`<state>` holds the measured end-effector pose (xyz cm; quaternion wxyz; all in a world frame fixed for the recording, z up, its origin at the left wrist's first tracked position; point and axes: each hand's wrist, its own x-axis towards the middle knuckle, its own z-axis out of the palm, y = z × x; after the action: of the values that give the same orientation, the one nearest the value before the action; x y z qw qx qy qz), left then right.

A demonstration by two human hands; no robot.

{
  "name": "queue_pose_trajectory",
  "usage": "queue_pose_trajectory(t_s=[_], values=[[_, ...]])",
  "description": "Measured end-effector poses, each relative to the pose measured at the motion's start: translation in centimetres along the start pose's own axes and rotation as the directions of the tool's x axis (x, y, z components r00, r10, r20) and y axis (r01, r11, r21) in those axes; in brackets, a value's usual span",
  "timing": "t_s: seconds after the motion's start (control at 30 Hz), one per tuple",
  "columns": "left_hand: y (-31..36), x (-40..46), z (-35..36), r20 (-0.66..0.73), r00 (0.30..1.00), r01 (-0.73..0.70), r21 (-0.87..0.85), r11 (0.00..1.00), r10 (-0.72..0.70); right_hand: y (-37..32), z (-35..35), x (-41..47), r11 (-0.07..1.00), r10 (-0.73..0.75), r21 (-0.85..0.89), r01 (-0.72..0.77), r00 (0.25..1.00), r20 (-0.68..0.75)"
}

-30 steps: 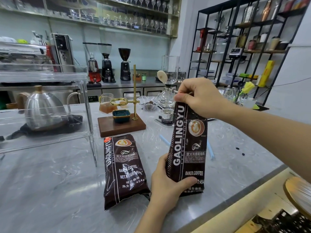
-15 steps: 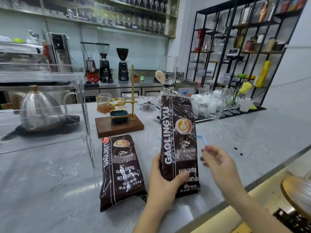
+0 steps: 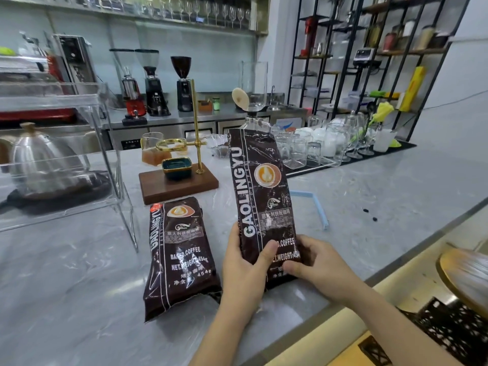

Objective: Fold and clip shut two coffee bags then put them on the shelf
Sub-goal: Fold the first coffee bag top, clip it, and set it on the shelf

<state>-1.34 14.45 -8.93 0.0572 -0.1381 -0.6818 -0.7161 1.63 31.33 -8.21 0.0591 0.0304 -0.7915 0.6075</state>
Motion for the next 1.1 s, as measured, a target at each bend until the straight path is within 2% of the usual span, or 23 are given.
queue_pose_trajectory(t_s=[0.13, 0.27, 0.37, 0.57, 0.7, 0.83, 0.93, 1.1], values=[[-0.2, 0.4, 0.0, 0.003, 1.0, -0.008, 0.009, 1.0, 0.008, 0.4, 0.2, 0.8, 0.998, 0.025, 0.065, -0.019, 0.996, -0.091], [-0.3, 0.9, 0.2, 0.024, 0.999, -0.026, 0.045, 0.999, 0.025, 0.7, 0.7, 1.1, 0.99, -0.002, 0.14, 0.021, 0.991, -0.135], [-0.4, 1.1, 0.3, 0.034, 0.999, -0.033, 0.09, 0.995, 0.03, 0.5, 1.0, 0.9, 0.965, -0.005, 0.258, 0.04, 0.991, -0.133], [-0.1, 0.2, 0.6, 0.009, 1.0, -0.021, 0.171, 0.985, 0.02, 0.6, 1.5, 0.3, 0.983, -0.064, 0.153, 0.098, 0.975, -0.211], [0.3, -0.4, 0.5, 0.018, 1.0, -0.025, 0.163, 0.986, 0.022, 0.4, 1.3, 0.0, 0.985, -0.088, 0.128, 0.116, 0.975, -0.202], [0.5, -0.7, 0.4, 0.004, 0.998, -0.061, 0.235, 0.97, 0.062, 0.3, 1.2, -0.3, 0.983, -0.101, 0.132, 0.129, 0.975, -0.199], [0.4, -0.9, 0.2, -0.066, 0.99, -0.098, 0.286, 0.953, 0.122, 0.4, 1.4, -0.5, 0.982, -0.111, 0.126, 0.14, 0.97, -0.215], [0.3, -1.2, 0.1, -0.155, 0.978, -0.103, 0.204, 0.973, 0.136, 0.1, 1.4, -0.7, 0.981, -0.104, 0.138, 0.14, 0.966, -0.237]])
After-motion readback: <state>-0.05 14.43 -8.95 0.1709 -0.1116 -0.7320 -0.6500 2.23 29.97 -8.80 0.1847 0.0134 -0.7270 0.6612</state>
